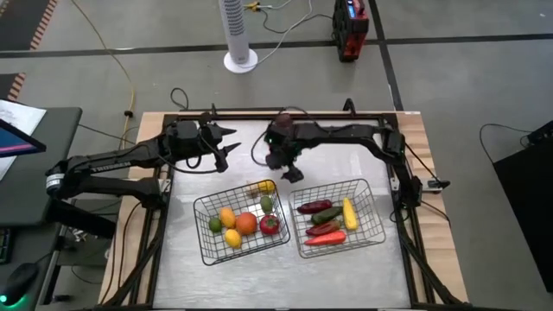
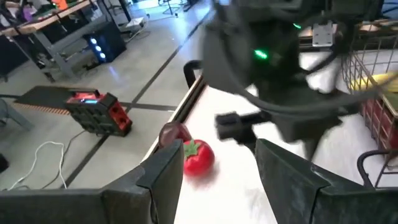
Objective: Sort produce into baskets
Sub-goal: Put the yellow lemon into the black wire basket
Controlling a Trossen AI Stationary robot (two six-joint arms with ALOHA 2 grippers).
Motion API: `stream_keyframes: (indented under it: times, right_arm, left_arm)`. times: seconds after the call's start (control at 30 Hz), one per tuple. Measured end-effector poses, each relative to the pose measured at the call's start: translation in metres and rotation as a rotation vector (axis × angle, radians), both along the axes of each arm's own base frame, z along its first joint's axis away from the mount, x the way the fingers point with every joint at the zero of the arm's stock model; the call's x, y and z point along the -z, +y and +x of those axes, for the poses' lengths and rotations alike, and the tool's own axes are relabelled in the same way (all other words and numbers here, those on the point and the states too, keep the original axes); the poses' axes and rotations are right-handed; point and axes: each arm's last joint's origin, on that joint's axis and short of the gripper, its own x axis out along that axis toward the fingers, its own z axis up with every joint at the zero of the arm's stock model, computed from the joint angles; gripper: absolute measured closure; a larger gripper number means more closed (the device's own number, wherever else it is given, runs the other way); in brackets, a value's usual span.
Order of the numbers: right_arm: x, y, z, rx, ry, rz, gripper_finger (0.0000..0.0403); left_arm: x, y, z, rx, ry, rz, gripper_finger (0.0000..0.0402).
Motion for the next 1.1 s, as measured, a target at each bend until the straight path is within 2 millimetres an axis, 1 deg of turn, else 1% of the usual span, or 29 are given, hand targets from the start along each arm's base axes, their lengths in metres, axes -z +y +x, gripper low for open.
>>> stream_keyframes:
  times: [0.07,0.2,0.33,0.47,0.53,0.63,0.7,0.8,0.97,1.1]
  right_arm:
    - [0.006,0.009,-0.001,-0.036,-0.007,0.001,0.0051]
    - [0.008,0.016,-0.003,-0.054,-0.072,0.023,0.0061]
    - [0.01,0.021,-0.013,-0.04,-0.118,0.038,0.007]
    - [0.008,0.03,-0.028,0.006,-0.221,0.041,0.0075]
    - [0.009,0.036,-0.037,0.031,-0.298,0.044,0.0076]
    - [0.012,0.047,-0.046,0.053,-0.433,0.045,0.0077]
    - [0.019,0.053,-0.049,0.058,-0.474,0.007,0.0077]
    - [0.025,0.054,-0.052,0.052,-0.459,-0.047,0.0077]
    - [0.026,0.047,-0.051,-0.009,-0.482,-0.026,0.0077]
    - [0.029,0.054,-0.048,-0.11,-0.499,-0.061,0.0077]
  left_arm:
    - [0.001,0.0,-0.001,-0.001,0.015,-0.009,0.0212]
    - [0.005,0.0,-0.002,-0.019,0.049,-0.02,0.0212]
    - [0.007,0.0,-0.002,-0.042,0.058,-0.033,0.0212]
    - [0.008,0.001,-0.003,-0.068,0.069,-0.044,0.0212]
    - [0.009,0.001,-0.003,-0.075,0.072,-0.054,0.0212]
    - [0.009,0.001,-0.003,-0.08,0.067,-0.063,0.0212]
    - [0.008,0.001,-0.003,-0.08,0.063,-0.064,0.0212]
    - [0.008,0.001,-0.003,-0.082,0.056,-0.068,0.0212]
    - [0.008,0.0,-0.003,-0.069,0.04,-0.11,0.0212]
    - [0.009,-0.002,-0.002,0.001,0.039,-0.146,0.0212]
